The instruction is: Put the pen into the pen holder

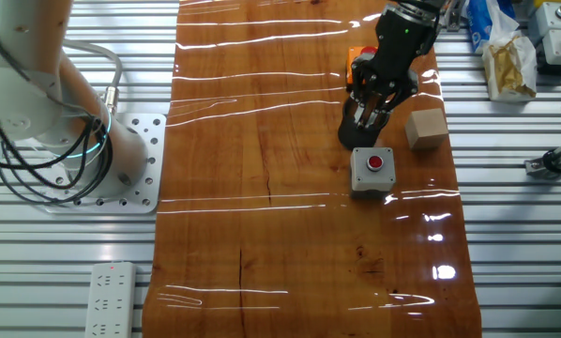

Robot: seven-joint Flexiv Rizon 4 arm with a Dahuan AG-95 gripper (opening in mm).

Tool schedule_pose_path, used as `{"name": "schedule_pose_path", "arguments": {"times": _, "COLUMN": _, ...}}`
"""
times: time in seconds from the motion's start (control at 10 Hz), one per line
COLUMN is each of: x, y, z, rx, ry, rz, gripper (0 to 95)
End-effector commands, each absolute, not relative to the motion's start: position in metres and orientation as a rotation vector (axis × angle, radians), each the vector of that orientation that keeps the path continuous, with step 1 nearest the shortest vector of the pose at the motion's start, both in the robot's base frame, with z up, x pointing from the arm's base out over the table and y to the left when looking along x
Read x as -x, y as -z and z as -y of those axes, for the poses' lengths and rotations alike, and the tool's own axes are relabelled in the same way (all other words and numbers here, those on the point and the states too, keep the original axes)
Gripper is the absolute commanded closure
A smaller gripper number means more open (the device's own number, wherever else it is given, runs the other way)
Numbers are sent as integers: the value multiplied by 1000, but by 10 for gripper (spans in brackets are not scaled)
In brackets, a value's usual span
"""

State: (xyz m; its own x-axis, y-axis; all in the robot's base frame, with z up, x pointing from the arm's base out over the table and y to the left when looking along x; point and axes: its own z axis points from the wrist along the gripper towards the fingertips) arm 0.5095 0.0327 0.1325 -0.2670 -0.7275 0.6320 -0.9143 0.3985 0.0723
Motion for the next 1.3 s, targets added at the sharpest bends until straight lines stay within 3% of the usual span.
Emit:
{"name": "schedule_pose_path", "arguments": {"times": 0.1, "x": -508, "y": -132, "z": -32, "rx": -1396, "ry": -414, "rz": 2070, "gripper": 950}}
{"name": "schedule_pose_path", "arguments": {"times": 1.3, "x": -496, "y": -113, "z": -27, "rx": -1434, "ry": -502, "rz": 1866, "gripper": 950}}
